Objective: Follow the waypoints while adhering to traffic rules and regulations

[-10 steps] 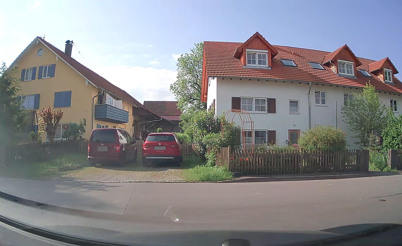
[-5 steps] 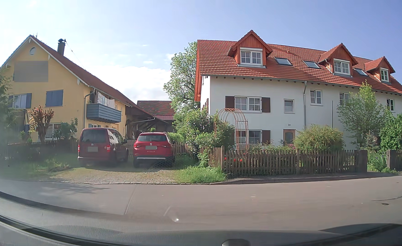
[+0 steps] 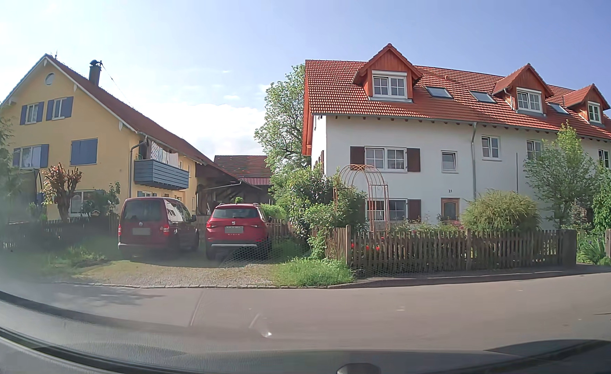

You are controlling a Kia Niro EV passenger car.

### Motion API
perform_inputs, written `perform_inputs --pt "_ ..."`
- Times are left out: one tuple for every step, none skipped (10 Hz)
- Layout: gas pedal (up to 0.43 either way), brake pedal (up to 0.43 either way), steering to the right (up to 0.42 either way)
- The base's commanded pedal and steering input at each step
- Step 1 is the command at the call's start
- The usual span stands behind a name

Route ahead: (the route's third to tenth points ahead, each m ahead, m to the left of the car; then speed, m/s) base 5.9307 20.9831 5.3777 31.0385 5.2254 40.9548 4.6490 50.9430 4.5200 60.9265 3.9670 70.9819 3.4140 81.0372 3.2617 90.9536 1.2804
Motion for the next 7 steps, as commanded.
perform_inputs --pt "0.098 0.0 -0.473" --pt "0.11 0.0 -0.531" --pt "0.13 0.0 -0.566" --pt "0.138 0.0 -0.601" --pt "0.15 0.0 -0.65" --pt "0.15 0.0 -0.69" --pt "0.138 0.0 -0.747"
